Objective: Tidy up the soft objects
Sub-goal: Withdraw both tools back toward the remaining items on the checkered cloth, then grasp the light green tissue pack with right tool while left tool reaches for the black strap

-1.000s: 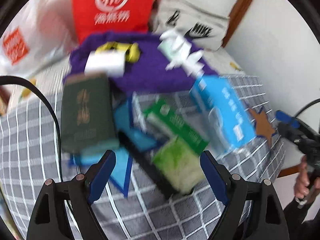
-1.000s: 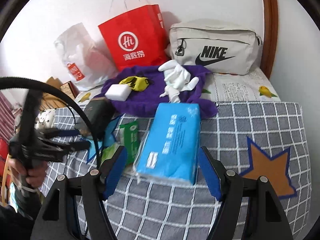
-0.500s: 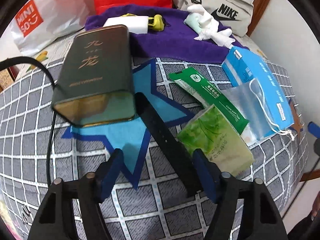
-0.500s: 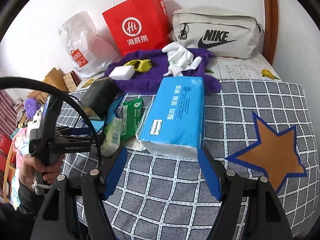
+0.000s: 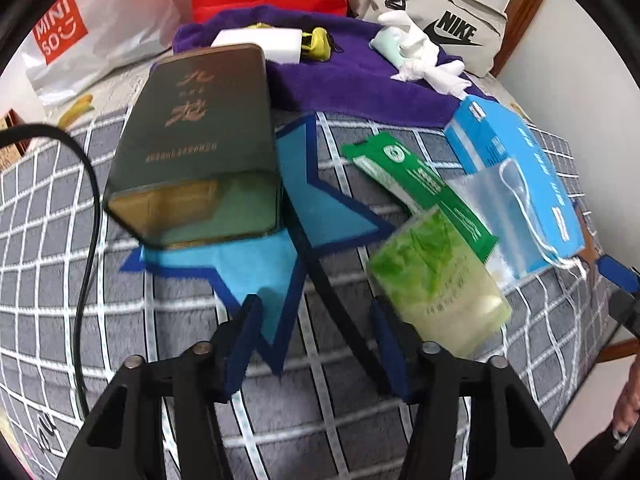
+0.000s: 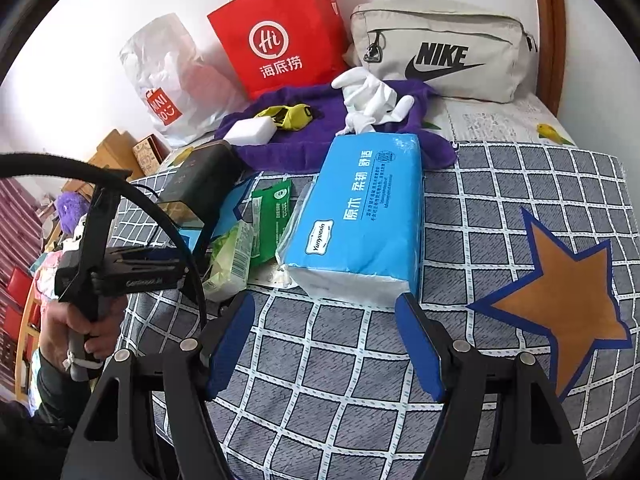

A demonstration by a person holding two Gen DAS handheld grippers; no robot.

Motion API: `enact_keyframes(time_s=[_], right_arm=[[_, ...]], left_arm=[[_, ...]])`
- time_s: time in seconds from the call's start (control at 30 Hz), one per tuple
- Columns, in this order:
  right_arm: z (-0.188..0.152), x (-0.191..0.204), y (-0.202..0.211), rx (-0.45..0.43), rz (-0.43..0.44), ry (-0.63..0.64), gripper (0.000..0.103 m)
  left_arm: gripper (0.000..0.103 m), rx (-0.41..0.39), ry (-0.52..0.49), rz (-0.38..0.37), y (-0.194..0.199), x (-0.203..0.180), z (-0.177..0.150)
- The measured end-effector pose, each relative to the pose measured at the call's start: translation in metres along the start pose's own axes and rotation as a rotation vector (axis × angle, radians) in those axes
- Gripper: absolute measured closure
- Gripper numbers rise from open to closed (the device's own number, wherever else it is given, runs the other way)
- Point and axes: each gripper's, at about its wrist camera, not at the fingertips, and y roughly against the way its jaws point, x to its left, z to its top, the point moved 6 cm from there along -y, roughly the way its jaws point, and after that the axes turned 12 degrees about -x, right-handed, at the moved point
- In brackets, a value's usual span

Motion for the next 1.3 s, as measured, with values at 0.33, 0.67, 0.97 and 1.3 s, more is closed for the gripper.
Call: enact_keyframes(time_s=[0.33,0.67,0.97,1.3], right_arm=[[-0.002,0.003,-0.001,0.003,0.002,0.018,0.031],[-0.006,0.052,-0.012,0.032,0.075,0.121,0.031],[-0.009,0.110,-0.054,0.096,0.124,0.255,0.031],[-0.019,0.130,-0.113,0.137,-0.063,0.454,0.031]], left_arm=[[0.094,0.002,-0.022,0.024,-0.001,0.002,0.003],[0.099,-0.042,-0.036,0.007,0.010,-0.004,0.003],[0.099,-0.095,0.030,0.039,0.049,0.036,-0.015],[0.099,-0.137,0.119,0.043,0.058,0.068,-0.022]])
